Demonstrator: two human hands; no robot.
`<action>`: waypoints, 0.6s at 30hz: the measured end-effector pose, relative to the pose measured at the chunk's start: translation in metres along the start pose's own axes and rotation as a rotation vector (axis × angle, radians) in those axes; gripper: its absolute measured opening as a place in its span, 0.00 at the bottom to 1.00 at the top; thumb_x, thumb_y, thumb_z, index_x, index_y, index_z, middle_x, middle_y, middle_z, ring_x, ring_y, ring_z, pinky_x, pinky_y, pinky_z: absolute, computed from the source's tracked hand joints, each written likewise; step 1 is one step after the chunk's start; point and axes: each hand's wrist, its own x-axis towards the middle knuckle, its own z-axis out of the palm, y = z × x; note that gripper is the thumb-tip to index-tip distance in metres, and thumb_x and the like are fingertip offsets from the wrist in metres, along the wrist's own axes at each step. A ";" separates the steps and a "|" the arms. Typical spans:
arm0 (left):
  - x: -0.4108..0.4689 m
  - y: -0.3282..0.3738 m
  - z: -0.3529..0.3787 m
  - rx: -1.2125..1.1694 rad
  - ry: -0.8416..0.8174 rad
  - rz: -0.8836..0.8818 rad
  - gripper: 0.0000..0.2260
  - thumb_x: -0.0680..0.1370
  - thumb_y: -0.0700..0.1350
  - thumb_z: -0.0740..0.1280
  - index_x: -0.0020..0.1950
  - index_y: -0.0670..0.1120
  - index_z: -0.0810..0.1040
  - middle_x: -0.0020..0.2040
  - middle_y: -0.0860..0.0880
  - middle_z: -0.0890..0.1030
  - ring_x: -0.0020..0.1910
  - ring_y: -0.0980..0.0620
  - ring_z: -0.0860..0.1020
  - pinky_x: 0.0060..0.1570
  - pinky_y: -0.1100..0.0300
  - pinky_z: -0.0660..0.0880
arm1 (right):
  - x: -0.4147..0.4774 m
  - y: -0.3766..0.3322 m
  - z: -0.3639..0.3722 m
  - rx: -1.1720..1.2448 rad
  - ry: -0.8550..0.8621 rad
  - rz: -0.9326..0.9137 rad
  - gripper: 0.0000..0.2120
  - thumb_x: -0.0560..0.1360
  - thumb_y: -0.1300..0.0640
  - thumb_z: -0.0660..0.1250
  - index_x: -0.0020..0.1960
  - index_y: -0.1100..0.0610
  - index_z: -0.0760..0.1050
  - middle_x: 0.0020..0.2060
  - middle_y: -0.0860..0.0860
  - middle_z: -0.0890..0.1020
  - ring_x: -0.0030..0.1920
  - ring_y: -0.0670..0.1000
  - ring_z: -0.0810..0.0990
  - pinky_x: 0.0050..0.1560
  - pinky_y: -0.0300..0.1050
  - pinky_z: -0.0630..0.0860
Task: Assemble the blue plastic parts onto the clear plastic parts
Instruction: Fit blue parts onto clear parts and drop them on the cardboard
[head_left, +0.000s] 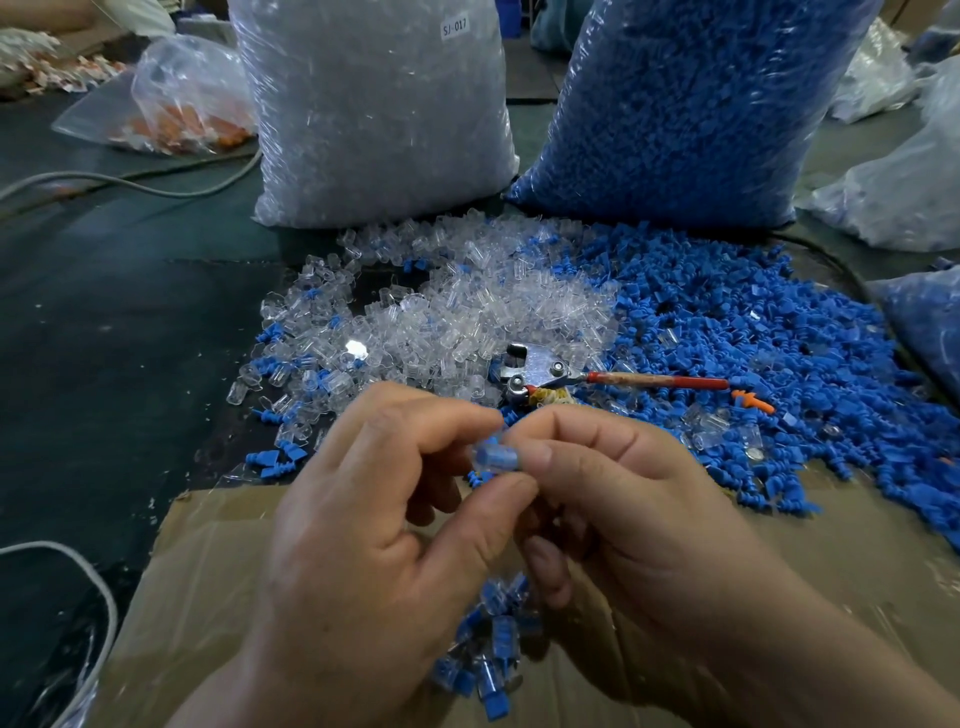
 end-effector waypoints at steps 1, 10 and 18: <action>-0.001 -0.002 0.001 -0.012 0.021 -0.024 0.10 0.74 0.56 0.66 0.55 0.58 0.75 0.50 0.63 0.77 0.47 0.65 0.76 0.46 0.65 0.76 | -0.001 0.000 0.000 -0.121 0.054 -0.050 0.07 0.74 0.55 0.66 0.38 0.56 0.78 0.25 0.54 0.73 0.23 0.49 0.73 0.23 0.42 0.70; -0.006 -0.008 0.009 -0.650 0.018 -0.442 0.09 0.68 0.48 0.75 0.47 0.56 0.85 0.38 0.45 0.85 0.33 0.52 0.83 0.31 0.62 0.79 | -0.008 0.002 -0.002 -0.833 0.276 -0.456 0.05 0.75 0.47 0.63 0.48 0.47 0.75 0.39 0.42 0.78 0.41 0.47 0.80 0.38 0.38 0.74; -0.003 -0.015 0.014 -0.855 -0.030 -0.600 0.10 0.72 0.41 0.64 0.41 0.49 0.85 0.34 0.40 0.83 0.28 0.47 0.81 0.28 0.61 0.78 | -0.002 0.006 -0.005 -0.941 0.256 -0.561 0.07 0.75 0.51 0.68 0.53 0.48 0.77 0.45 0.41 0.77 0.48 0.47 0.79 0.45 0.40 0.75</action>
